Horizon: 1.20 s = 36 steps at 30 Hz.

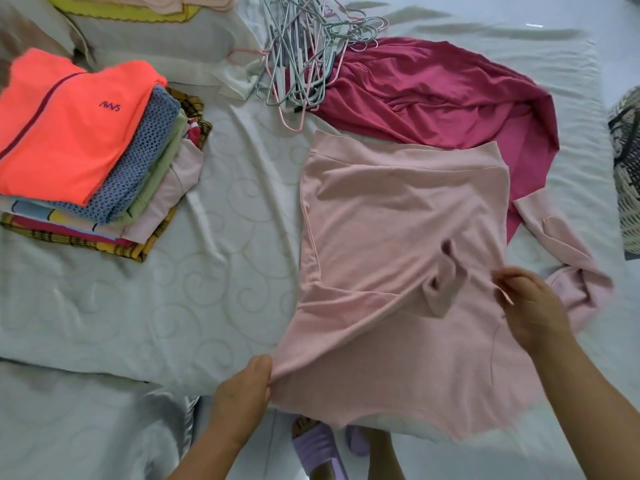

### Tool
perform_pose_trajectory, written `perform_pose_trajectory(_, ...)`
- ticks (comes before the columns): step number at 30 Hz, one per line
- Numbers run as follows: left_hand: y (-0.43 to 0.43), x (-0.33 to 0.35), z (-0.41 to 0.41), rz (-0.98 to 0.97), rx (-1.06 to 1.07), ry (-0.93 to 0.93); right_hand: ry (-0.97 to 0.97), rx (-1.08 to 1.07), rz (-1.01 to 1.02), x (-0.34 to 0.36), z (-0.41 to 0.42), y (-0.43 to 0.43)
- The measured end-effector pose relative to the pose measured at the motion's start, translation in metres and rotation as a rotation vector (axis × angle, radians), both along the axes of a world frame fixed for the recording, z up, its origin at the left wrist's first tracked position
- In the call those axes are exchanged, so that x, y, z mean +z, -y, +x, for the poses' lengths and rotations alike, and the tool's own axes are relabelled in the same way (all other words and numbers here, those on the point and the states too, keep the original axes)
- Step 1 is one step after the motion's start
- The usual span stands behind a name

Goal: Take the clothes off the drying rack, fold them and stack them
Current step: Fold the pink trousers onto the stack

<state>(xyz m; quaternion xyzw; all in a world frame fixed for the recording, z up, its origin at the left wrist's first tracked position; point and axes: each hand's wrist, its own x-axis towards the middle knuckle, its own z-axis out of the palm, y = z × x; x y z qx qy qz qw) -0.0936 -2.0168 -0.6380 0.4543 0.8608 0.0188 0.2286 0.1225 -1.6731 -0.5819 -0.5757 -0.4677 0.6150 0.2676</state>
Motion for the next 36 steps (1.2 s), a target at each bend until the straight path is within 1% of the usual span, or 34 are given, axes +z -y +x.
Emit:
perform_pose_trajectory(2,0.005,-0.014,0.003,-0.022,-0.110,-0.057,-0.064,-0.213,-0.198,-0.010,0.027,-0.001)
perform_pose_trajectory(3,0.006,-0.018,0.005,-0.048,-0.149,-0.052,-0.037,-0.317,-0.298,-0.018,0.039,0.001)
perform_pose_trajectory(5,0.006,-0.022,0.008,-0.050,-0.186,-0.020,0.041,-0.374,-0.391,-0.029,0.047,0.006)
perform_pose_trajectory(6,0.005,-0.023,0.009,-0.016,-0.175,-0.026,0.085,-0.363,-0.379,-0.033,0.046,0.011)
perform_pose_trajectory(8,-0.002,-0.019,0.012,0.074,-0.121,0.000,0.240,-0.247,-0.263,-0.029,0.031,0.025)
perform_pose_trajectory(10,-0.013,-0.016,0.015,0.179,-0.079,0.044,0.422,-0.020,-0.180,-0.027,0.015,0.045)
perform_pose_trajectory(13,-0.034,-0.016,0.020,0.265,-0.064,0.126,0.590,0.342,-0.342,-0.030,-0.004,0.084)
perform_pose_trajectory(14,-0.041,-0.018,0.021,0.282,-0.057,0.139,0.640,0.442,-0.333,-0.035,-0.006,0.096)
perform_pose_trajectory(15,-0.049,-0.016,0.021,0.298,-0.057,0.169,0.675,0.509,-0.277,-0.038,-0.007,0.104)
perform_pose_trajectory(16,-0.056,-0.013,0.022,0.310,-0.066,0.208,0.668,0.515,-0.216,-0.041,-0.008,0.109)
perform_pose_trajectory(17,-0.062,-0.009,0.024,0.291,-0.086,0.248,0.636,0.466,-0.204,-0.041,-0.007,0.108)
perform_pose_trajectory(19,-0.067,-0.005,0.028,0.171,-0.135,0.301,0.546,0.338,-0.226,-0.036,0.004,0.092)
perform_pose_trajectory(21,-0.061,-0.008,0.030,0.044,-0.171,0.287,0.503,0.289,-0.219,-0.030,0.027,0.061)
perform_pose_trajectory(22,-0.059,-0.009,0.032,0.027,-0.188,0.259,0.507,0.286,-0.197,-0.025,0.040,0.043)
perform_pose_trajectory(26,-0.054,-0.012,0.048,0.009,-0.278,0.142,0.654,0.260,-0.049,-0.008,0.078,-0.016)
perform_pose_trajectory(28,-0.054,-0.012,0.055,-0.059,-0.331,0.098,0.706,0.196,-0.016,-0.009,0.086,-0.032)
perform_pose_trajectory(30,-0.053,-0.016,0.058,-0.171,-0.329,0.106,0.752,0.129,-0.005,-0.016,0.090,-0.040)
perform_pose_trajectory(33,-0.055,-0.012,0.056,-0.269,-0.301,0.137,0.713,0.081,-0.059,-0.027,0.092,-0.033)
perform_pose_trajectory(34,-0.059,-0.008,0.050,-0.251,-0.301,0.156,0.681,0.092,-0.085,-0.032,0.094,-0.030)
perform_pose_trajectory(35,-0.069,-0.006,0.043,-0.261,-0.260,0.249,0.635,0.113,-0.125,-0.037,0.095,-0.026)
perform_pose_trajectory(36,-0.082,-0.002,0.033,-0.270,-0.185,0.397,0.590,0.153,-0.168,-0.039,0.095,-0.023)
